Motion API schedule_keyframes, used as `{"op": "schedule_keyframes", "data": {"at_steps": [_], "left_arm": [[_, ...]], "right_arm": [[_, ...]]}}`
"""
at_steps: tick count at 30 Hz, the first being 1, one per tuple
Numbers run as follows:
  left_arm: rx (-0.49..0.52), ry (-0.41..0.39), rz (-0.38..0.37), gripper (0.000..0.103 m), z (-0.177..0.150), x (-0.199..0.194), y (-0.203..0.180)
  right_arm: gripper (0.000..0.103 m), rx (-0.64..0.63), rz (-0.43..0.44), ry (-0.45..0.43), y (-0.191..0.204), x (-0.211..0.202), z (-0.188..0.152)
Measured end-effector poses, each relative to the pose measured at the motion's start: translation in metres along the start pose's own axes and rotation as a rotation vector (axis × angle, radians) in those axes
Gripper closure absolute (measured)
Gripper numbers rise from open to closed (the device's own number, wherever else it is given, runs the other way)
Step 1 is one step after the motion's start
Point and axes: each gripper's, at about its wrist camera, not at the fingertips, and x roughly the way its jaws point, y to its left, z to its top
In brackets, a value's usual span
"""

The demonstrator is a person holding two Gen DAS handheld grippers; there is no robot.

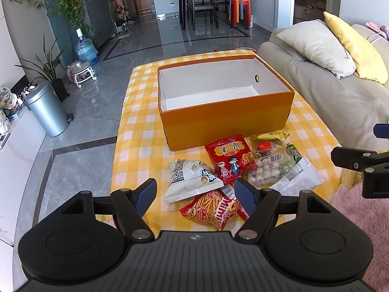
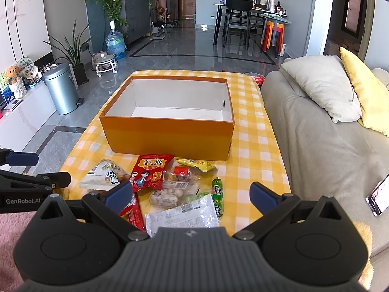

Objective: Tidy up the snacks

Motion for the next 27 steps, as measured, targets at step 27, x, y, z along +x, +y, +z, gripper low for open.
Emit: {"op": "schedule_keyframes", "data": {"at_steps": [27], "left_arm": [[-0.006, 0.015, 0.002, 0.017, -0.0065, 0.001, 0.0014]], "right_arm": [[0.004, 0.002, -0.004, 0.017, 0.0002, 0.0028, -0.0022]]}}
